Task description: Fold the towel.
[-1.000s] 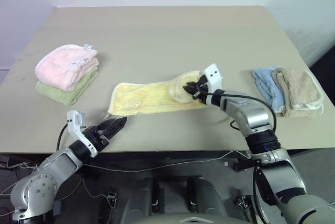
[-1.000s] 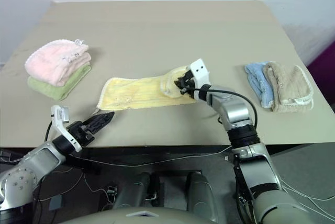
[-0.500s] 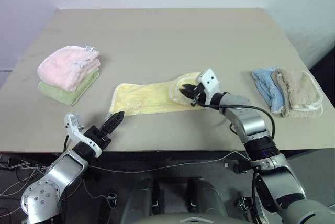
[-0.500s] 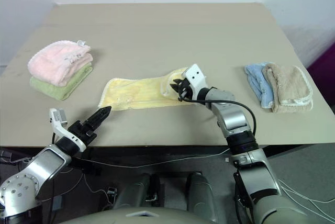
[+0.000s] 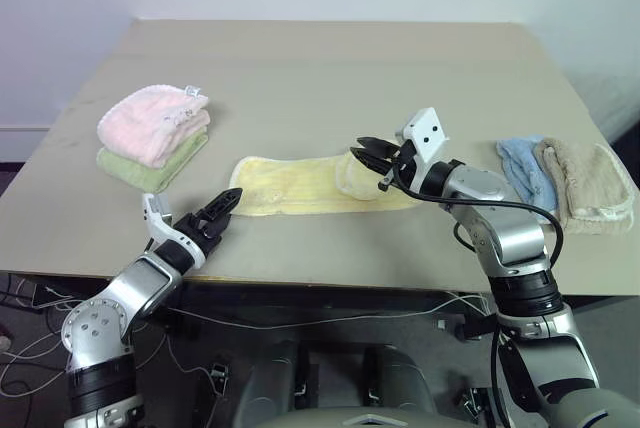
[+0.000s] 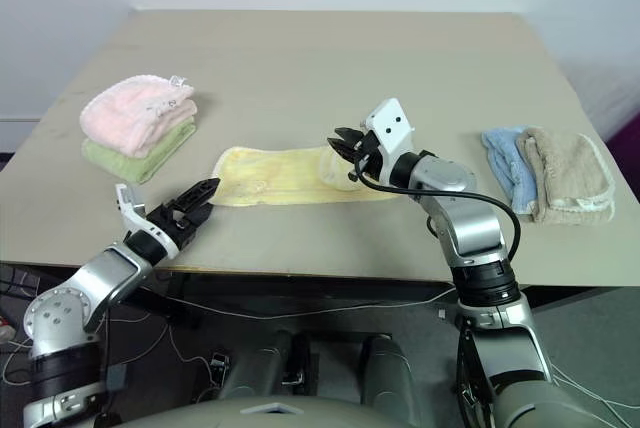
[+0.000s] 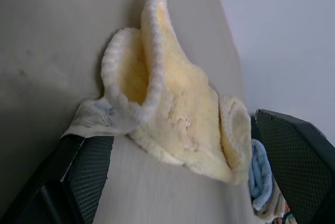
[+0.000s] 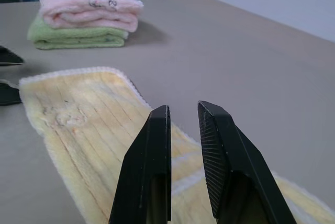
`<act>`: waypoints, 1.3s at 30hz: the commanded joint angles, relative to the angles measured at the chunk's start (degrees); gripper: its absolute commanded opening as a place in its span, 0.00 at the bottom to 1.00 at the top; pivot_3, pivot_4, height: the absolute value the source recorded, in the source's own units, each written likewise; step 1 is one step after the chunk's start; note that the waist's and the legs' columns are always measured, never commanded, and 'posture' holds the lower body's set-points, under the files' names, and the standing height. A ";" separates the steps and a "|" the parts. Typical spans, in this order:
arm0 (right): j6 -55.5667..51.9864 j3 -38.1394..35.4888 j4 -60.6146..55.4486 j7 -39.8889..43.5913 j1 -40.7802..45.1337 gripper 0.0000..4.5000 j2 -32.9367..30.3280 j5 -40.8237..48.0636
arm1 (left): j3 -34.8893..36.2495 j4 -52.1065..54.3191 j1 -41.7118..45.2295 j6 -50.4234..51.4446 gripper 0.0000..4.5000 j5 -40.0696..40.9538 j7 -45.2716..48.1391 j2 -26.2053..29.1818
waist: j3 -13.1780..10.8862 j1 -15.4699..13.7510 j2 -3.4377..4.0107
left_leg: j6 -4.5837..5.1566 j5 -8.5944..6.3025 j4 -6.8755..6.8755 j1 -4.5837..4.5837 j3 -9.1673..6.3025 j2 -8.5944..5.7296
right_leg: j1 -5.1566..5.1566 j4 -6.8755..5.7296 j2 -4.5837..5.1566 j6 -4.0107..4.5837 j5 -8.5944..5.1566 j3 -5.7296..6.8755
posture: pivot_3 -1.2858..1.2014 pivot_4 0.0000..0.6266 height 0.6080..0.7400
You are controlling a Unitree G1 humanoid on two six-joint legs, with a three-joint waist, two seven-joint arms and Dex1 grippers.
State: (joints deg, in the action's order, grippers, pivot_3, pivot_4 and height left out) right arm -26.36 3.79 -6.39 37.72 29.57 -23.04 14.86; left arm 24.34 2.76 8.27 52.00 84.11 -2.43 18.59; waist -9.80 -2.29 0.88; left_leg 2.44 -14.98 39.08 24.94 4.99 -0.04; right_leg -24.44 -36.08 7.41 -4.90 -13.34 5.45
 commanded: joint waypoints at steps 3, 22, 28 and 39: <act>-1.26 -1.83 -4.97 -1.55 -1.28 0.20 -0.44 0.97 | 0.00 -10.82 4.33 -1.72 1.00 -6.09 -0.76 0.64 | 0.05 -0.20 0.09 | 0.00 0.00 0.00 0.00 0.00 -0.01 | 0.04 0.00 0.05 0.00 0.00 0.05 | 0.52 0.24 0.71; -1.97 -2.13 -7.54 -4.32 -3.25 0.20 -0.02 0.76 | 4.19 -6.57 7.04 0.25 0.04 -4.64 0.85 0.96 | -0.02 0.83 0.00 | -0.02 0.01 -0.12 0.09 -0.01 0.04 | -0.09 0.08 0.00 -0.03 -0.01 0.06 | 0.52 0.24 0.71; -1.47 -2.00 -6.88 -4.44 -2.86 0.20 0.28 0.68 | 6.91 -0.75 7.33 -0.59 0.04 0.06 -3.30 1.71 | -0.32 1.73 -0.49 | -0.08 0.07 -0.10 0.66 -0.01 0.02 | -0.39 0.08 0.01 -0.21 0.11 0.05 | 0.52 0.24 0.71; -0.43 -2.17 -5.56 -4.74 -2.20 0.20 0.54 0.35 | 9.02 1.88 10.63 -1.90 0.04 3.18 -7.79 8.24 | -0.57 1.75 -0.79 | -0.20 0.13 -0.11 0.75 0.00 0.02 | -0.46 0.10 -0.02 -0.09 0.03 0.07 | 0.52 0.24 0.71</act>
State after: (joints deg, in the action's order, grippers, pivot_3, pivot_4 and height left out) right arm -28.21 2.81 -11.06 33.25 25.99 -22.72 14.81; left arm 32.21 2.67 17.29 51.18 86.36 -10.54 25.32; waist -10.36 -0.54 0.09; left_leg 2.15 -14.80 38.97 25.69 4.99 -0.02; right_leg -24.90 -35.98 7.38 -5.01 -13.30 5.52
